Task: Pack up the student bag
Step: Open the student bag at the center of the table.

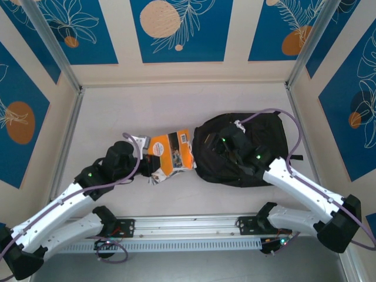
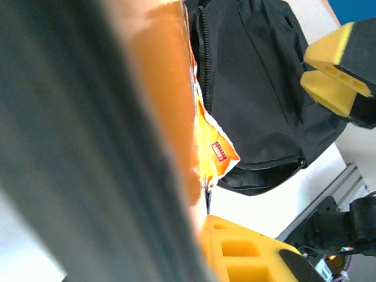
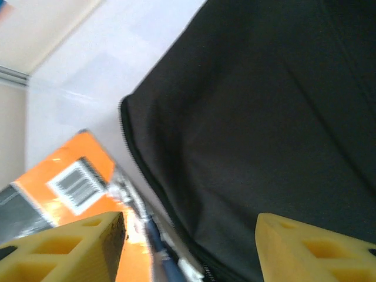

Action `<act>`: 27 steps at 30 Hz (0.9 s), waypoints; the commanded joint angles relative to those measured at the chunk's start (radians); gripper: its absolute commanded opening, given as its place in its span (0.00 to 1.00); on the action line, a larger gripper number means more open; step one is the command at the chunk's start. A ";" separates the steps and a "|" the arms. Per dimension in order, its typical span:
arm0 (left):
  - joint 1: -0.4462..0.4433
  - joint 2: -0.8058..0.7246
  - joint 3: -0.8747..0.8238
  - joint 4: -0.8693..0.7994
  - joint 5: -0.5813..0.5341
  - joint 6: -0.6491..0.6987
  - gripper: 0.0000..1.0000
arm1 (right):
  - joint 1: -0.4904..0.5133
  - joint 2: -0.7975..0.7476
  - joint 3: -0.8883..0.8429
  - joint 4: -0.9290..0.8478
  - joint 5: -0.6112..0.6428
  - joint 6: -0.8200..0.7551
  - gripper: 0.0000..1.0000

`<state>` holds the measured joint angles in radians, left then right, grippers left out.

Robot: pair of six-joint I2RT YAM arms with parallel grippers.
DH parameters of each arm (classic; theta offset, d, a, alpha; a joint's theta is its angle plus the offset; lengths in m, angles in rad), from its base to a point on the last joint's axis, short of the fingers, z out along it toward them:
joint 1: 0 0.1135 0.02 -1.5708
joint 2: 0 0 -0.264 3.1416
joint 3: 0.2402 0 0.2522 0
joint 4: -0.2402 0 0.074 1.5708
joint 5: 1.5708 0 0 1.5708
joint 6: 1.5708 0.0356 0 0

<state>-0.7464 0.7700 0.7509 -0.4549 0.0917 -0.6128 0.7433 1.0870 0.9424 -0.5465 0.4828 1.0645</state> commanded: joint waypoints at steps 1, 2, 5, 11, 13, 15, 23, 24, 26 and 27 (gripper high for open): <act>0.008 -0.067 0.050 -0.080 -0.140 0.076 0.00 | -0.009 0.092 0.109 -0.168 -0.027 -0.081 0.61; 0.007 -0.074 0.053 -0.111 -0.192 0.066 0.00 | -0.008 0.131 0.151 -0.205 -0.020 -0.085 0.61; 0.007 -0.079 0.065 -0.151 -0.214 0.096 0.00 | 0.006 0.246 0.273 -0.309 0.026 -0.083 0.63; 0.008 -0.115 0.065 -0.187 -0.268 0.116 0.00 | 0.083 0.488 0.503 -0.461 0.181 -0.102 0.86; 0.007 -0.133 0.055 -0.189 -0.289 0.115 0.00 | 0.114 0.598 0.612 -0.562 0.268 -0.093 0.99; 0.008 -0.138 0.044 -0.184 -0.293 0.108 0.00 | 0.131 0.716 0.735 -0.676 0.345 -0.079 0.99; 0.010 -0.129 0.019 -0.154 -0.265 0.076 0.00 | 0.143 1.090 1.114 -1.153 0.587 0.149 0.99; 0.010 -0.130 0.019 -0.154 -0.265 0.076 0.00 | 0.142 1.100 1.119 -1.168 0.600 0.163 0.99; 0.012 -0.131 0.022 -0.157 -0.265 0.079 0.00 | 0.133 1.094 1.101 -1.162 0.602 0.177 1.00; 0.012 -0.131 0.022 -0.158 -0.265 0.078 0.00 | 0.126 1.085 1.082 -1.145 0.595 0.173 0.99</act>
<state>-0.7418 0.6514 0.7635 -0.6704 -0.1623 -0.5247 0.8806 2.1998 2.0151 -1.5173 0.9844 1.1481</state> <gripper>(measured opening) 0.118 0.994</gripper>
